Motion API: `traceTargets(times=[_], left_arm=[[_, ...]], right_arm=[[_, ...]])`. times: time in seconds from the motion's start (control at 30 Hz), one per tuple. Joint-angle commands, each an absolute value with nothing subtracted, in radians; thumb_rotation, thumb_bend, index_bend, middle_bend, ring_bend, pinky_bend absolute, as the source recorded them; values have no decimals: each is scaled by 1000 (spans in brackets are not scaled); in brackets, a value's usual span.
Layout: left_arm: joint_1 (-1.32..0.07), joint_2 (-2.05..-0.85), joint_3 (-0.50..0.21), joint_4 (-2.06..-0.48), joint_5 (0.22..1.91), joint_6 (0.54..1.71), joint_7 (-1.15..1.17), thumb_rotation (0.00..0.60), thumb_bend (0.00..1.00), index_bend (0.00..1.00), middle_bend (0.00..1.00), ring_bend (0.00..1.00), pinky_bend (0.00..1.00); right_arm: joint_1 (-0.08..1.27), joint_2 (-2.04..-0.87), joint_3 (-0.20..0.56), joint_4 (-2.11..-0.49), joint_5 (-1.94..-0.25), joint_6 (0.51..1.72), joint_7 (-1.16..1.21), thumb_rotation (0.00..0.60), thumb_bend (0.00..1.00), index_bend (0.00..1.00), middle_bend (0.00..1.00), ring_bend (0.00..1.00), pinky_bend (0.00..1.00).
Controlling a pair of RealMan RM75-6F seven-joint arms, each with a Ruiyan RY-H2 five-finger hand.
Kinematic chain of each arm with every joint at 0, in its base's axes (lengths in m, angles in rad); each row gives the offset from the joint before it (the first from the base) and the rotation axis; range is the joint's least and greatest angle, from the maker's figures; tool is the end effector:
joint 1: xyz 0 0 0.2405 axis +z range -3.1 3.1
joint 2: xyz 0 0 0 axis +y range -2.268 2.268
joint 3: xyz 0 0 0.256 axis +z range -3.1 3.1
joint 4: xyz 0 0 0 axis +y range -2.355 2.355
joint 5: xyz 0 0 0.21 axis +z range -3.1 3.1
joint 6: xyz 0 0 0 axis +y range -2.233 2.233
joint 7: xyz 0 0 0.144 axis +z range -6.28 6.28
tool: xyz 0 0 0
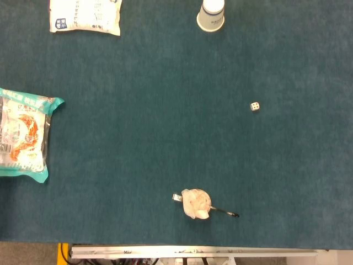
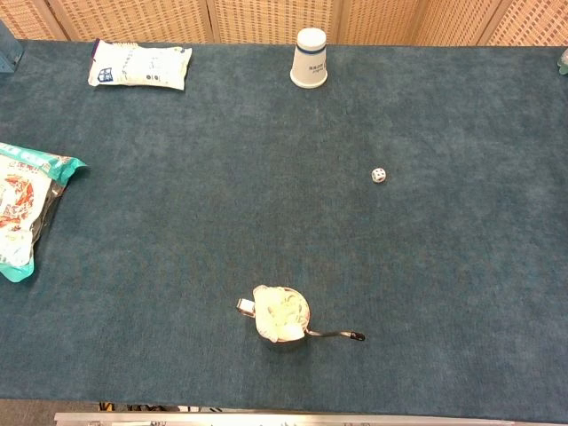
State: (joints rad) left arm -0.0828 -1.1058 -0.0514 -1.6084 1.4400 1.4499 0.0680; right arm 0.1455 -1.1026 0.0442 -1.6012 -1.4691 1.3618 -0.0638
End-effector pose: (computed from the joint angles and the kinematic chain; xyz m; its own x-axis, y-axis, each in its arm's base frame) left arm -0.3228 0.1806 0.1629 0.4647 0.0387 0.8846 0.8832 0.0505 -0.4662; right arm -0.3148 -0.1983 0.1506 0.4758 -0.1012 0.8737 -0.8794 -0.0384 0.4744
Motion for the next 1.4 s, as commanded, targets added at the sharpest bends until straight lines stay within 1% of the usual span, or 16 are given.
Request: traceTargets(times=[0.03, 0.1, 0.2, 0.27, 0.33, 0.5, 0.6, 0.67, 0.83, 0.97, 1.07, 1.2, 1.3, 1.37, 1.4], left_arm=[[-86, -1106, -48, -1608, 1448, 1447, 66, 600, 511, 257, 287, 219, 356], [-87, -1106, -46, -1606, 1454, 1448, 65, 600, 511, 257, 288, 220, 356], [-88, -1106, -46, -1605, 1448, 1442, 64, 600, 510, 258, 289, 220, 356], [-87, -1107, -47, -1602, 1441, 1442, 65, 600, 510, 258, 289, 220, 356], [-85, -1107, -48, -1602, 1434, 1442, 68, 600, 511, 258, 289, 220, 356], [-80, -1105, -47, -1601, 1432, 1448, 65, 600, 511, 260, 290, 220, 356], [-80, -1105, -48, -1600, 1430, 1448, 64, 600, 511, 261, 291, 221, 357], [-77, -1104, -45, -1604, 1429, 1451, 71, 600, 510, 263, 291, 221, 357], [-68, -1100, -43, -1617, 1430, 1465, 82, 600, 511, 265, 294, 222, 357], [-67, -1100, -39, -1620, 1427, 1461, 96, 600, 511, 268, 297, 222, 357], [-68, -1100, -37, -1625, 1427, 1456, 106, 600, 510, 269, 298, 222, 357], [-66, -1099, -36, -1630, 1429, 1459, 109, 600, 511, 270, 300, 223, 358], [-64, -1098, -36, -1631, 1432, 1466, 107, 600, 511, 273, 302, 224, 358], [-62, -1097, -36, -1633, 1433, 1469, 106, 600, 510, 274, 303, 224, 358], [-62, -1096, -36, -1633, 1433, 1470, 105, 600, 510, 275, 303, 225, 358]], right_arm=[[138, -1104, 39, -1606, -1478, 1375, -70, 600, 260, 0, 103, 68, 411], [136, -1105, 37, -1609, -1485, 1381, -71, 600, 260, 0, 106, 68, 411], [140, -1105, 36, -1608, -1486, 1371, -64, 600, 261, 11, 138, 70, 411], [147, -1102, 33, -1611, -1483, 1354, -67, 600, 261, 45, 172, 78, 411], [152, -1101, 31, -1615, -1485, 1344, -74, 600, 262, 104, 212, 92, 410], [173, -1099, 23, -1631, -1516, 1321, -100, 600, 267, 195, 276, 128, 410], [183, -1099, 24, -1634, -1527, 1314, -101, 600, 320, 217, 313, 165, 410], [228, -1082, 29, -1657, -1548, 1262, -144, 600, 349, 221, 328, 180, 410], [305, -1025, 55, -1742, -1518, 1153, -269, 600, 351, 253, 353, 203, 410], [382, -989, 96, -1813, -1450, 1056, -363, 600, 351, 278, 371, 222, 410], [438, -983, 126, -1845, -1391, 997, -441, 600, 358, 329, 376, 224, 411], [515, -985, 154, -1881, -1314, 917, -530, 600, 381, 356, 388, 237, 410], [582, -994, 176, -1888, -1242, 843, -550, 600, 449, 363, 435, 284, 450], [629, -1006, 186, -1877, -1196, 801, -574, 600, 543, 368, 523, 371, 510], [649, -1013, 189, -1870, -1177, 787, -589, 600, 571, 371, 559, 404, 529]])
